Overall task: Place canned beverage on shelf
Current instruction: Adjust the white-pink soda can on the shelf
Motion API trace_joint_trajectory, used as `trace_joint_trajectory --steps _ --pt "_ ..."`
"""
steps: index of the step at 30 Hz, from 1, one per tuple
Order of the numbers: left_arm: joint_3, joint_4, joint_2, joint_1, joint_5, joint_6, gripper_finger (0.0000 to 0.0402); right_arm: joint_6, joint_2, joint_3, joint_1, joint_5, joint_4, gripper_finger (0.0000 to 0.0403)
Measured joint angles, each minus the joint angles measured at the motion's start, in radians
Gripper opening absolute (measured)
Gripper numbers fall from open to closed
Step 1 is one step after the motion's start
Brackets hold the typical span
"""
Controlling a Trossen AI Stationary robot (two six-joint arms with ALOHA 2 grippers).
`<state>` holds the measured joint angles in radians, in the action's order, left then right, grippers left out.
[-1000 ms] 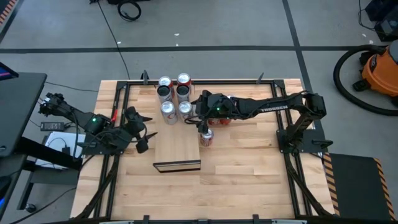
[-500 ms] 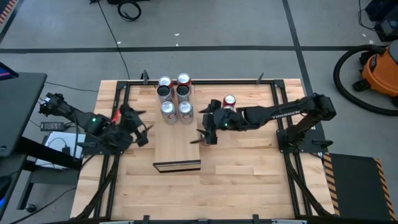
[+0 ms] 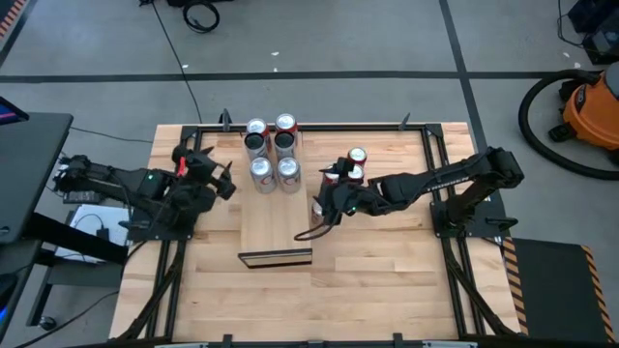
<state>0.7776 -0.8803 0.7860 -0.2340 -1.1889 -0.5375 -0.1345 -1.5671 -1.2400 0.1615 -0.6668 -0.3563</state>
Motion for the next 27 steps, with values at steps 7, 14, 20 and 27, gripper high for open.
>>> trace_joint_trajectory --steps 7,14,20,27 --pt "0.000 0.219 0.000 0.143 0.189 0.294 0.0322 -0.002 0.000 0.020 -0.026 0.003 0.003 0.0373" --pt "0.000 0.354 0.008 0.317 0.409 0.465 0.0322 0.002 0.004 0.076 -0.046 0.003 0.036 0.0373" --pt "0.000 0.386 0.028 0.425 0.522 0.498 0.0322 0.006 0.004 0.098 -0.045 0.002 0.049 0.0373" --pt "0.000 0.402 0.054 0.469 0.607 0.507 0.0322 0.026 0.005 0.106 -0.038 -0.002 0.048 0.0373"
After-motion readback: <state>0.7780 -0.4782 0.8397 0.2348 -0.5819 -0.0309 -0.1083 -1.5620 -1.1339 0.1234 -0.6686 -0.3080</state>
